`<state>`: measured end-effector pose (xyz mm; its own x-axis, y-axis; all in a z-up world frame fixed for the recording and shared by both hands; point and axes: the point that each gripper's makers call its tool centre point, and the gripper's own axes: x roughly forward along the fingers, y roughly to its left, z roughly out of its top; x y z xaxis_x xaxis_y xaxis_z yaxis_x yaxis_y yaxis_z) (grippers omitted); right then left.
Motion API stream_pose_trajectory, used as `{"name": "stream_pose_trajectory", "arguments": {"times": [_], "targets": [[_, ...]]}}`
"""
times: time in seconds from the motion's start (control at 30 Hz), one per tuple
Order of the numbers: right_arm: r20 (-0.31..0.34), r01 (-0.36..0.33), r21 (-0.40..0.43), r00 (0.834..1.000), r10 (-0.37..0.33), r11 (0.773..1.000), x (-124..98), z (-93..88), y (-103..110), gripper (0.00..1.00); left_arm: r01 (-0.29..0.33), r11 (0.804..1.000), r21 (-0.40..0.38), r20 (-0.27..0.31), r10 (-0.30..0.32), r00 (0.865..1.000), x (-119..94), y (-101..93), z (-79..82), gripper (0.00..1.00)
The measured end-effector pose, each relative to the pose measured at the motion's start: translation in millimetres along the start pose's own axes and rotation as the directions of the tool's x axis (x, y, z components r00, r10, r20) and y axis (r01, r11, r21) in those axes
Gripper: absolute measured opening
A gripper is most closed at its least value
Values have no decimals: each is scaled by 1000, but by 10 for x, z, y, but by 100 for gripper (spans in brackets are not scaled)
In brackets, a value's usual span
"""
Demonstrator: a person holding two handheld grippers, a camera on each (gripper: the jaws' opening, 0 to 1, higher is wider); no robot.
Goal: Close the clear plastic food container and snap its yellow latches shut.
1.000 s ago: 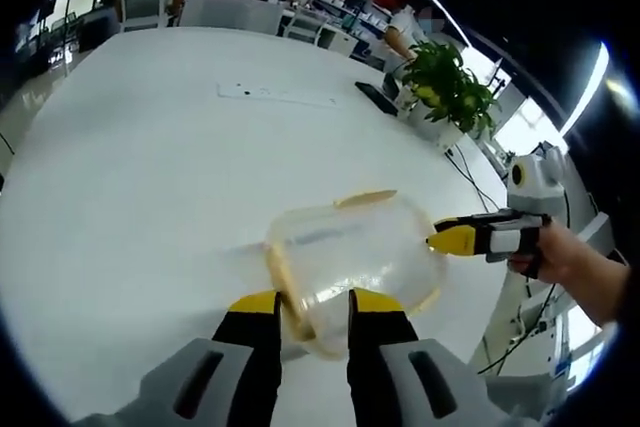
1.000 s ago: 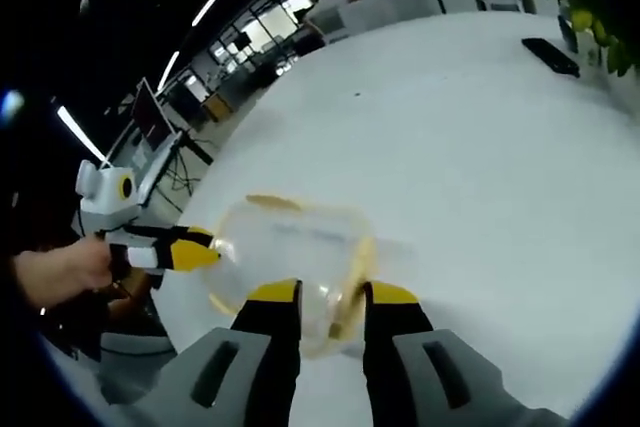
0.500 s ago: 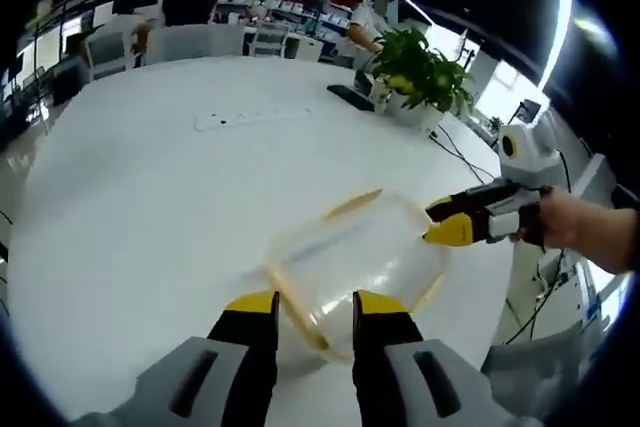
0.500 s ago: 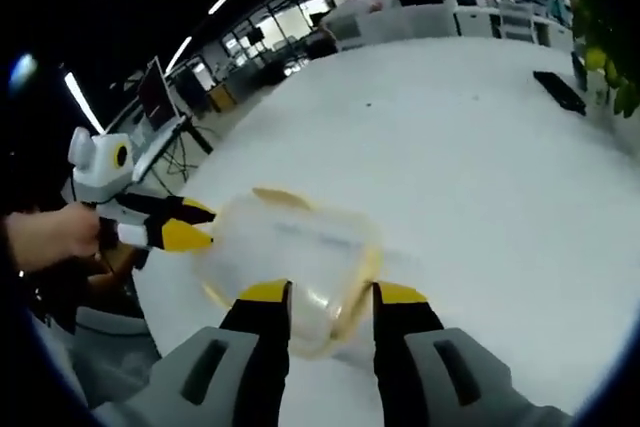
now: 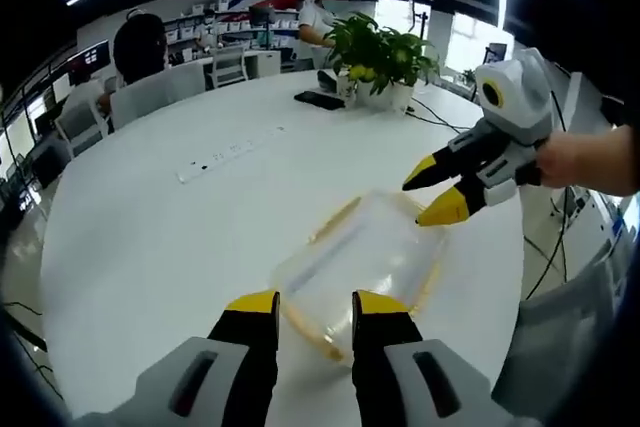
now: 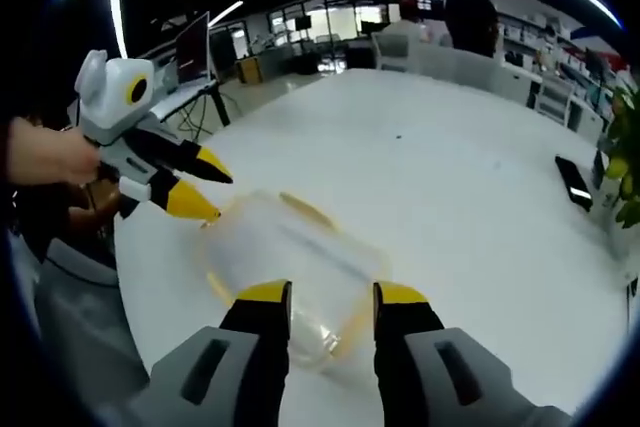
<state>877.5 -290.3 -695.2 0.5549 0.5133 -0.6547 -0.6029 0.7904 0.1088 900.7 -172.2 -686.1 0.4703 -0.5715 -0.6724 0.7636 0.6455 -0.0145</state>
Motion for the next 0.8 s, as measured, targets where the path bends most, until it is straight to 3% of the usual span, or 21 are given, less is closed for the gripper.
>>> {"name": "stream_pose_trajectory", "arguments": {"times": [0.47,0.8], "targets": [[2,-52,-71,999,52,996,146,59,109,19,77,988,132,24,-81,996,102,-285,214,19],[46,-84,-131,995,91,988,309,237,177,13,111,972,208,24,-119,993,201,-475,231,17]]}}
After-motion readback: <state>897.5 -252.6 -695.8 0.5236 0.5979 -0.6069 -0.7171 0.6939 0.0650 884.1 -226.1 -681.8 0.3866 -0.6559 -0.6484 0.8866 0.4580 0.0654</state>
